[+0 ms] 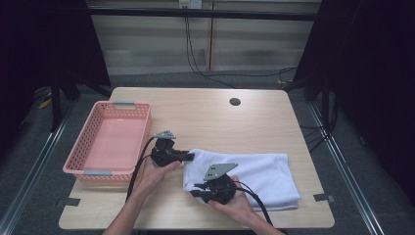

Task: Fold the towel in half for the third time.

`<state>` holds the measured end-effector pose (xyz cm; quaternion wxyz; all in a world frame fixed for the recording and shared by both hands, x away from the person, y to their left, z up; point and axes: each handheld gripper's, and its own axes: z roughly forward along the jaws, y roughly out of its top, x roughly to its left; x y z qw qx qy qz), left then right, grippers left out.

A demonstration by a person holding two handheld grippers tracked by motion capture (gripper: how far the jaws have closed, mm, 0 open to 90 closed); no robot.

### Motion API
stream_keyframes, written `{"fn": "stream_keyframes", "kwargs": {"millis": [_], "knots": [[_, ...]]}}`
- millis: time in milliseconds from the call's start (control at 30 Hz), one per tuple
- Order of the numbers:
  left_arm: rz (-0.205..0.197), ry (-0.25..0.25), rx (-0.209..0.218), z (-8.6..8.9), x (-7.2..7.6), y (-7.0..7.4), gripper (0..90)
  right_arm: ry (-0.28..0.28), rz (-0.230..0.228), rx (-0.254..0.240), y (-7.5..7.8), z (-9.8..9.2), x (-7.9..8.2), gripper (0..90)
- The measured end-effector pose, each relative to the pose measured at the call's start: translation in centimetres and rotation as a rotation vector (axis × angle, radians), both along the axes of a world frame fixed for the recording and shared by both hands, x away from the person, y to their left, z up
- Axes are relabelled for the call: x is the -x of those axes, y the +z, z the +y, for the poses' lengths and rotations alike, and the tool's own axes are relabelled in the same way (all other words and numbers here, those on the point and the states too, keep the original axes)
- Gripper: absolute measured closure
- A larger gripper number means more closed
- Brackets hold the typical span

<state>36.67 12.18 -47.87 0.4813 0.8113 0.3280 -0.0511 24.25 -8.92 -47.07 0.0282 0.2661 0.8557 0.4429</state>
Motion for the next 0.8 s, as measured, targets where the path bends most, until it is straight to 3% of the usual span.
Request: {"fn": "stream_keyframes", "kwargs": {"millis": [133,467,800], "knots": [[-0.001,-0.002,-0.015,-0.5,-0.4,0.4,79.6,-0.006,-0.002,-0.023,0.7,-0.3,-0.3,77.9],[-0.014,0.011,0.056,-0.2,-0.9,2.5,79.8,-0.023,-0.004,-0.088,2.7,-0.8,-0.9,78.1],[-0.031,0.042,0.077,1.3,-0.7,3.7,80.0,-0.016,-0.007,-0.132,3.9,0.2,-1.3,78.1]]}}
